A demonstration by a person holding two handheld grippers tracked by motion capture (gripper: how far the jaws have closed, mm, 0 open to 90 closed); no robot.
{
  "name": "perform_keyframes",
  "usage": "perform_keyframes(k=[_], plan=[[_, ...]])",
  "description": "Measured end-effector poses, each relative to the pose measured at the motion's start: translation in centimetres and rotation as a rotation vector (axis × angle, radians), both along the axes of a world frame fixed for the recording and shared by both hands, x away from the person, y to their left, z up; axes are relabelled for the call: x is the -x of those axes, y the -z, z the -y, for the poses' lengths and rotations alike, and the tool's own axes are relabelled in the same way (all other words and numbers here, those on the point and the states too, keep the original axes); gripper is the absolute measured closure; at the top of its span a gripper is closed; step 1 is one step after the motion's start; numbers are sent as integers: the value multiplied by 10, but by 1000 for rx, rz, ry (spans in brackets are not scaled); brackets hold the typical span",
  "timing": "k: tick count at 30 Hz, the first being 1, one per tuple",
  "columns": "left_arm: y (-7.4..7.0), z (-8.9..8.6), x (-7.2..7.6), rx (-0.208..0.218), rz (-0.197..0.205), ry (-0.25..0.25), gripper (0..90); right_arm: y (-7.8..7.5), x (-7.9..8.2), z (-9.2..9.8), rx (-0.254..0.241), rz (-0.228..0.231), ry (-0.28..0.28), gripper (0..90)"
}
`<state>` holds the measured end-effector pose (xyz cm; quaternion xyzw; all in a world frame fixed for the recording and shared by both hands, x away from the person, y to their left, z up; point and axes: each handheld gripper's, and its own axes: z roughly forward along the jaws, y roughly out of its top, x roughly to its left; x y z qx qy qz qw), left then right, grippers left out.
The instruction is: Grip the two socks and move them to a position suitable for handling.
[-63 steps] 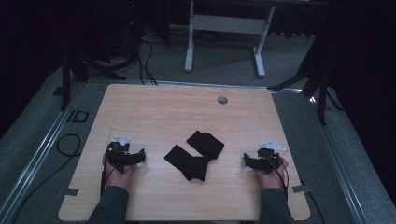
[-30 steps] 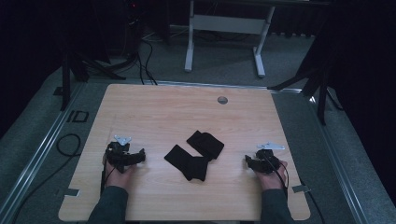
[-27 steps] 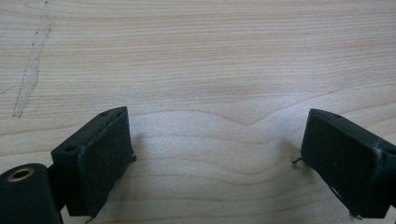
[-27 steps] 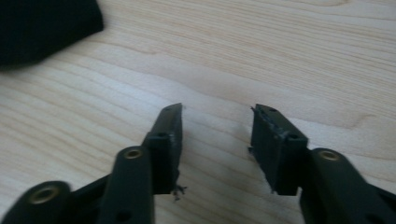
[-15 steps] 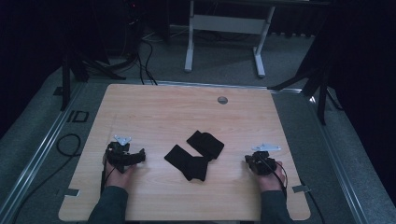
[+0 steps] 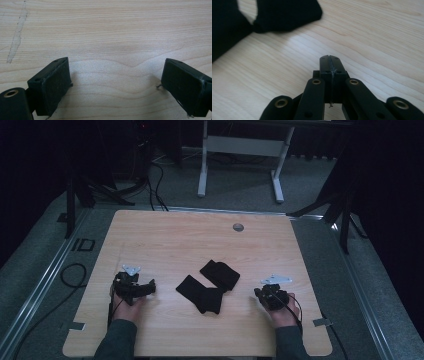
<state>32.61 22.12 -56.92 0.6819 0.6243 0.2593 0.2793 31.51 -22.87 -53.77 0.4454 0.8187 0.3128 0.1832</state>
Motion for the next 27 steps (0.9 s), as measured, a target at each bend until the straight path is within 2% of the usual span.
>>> perform_keyframes(k=[3,21,23,27], plan=[[0,0,0,0,0,0,89,-2,2,-5,3,6,-16,900],[0,0,0,0,0,0,89,-9,23,-70,-14,26,-199,900],[0,0,0,0,0,0,89,-13,29,-86,-17,48,-245,900],[0,0,0,0,0,0,89,-16,32,-107,-15,68,-284,900]])
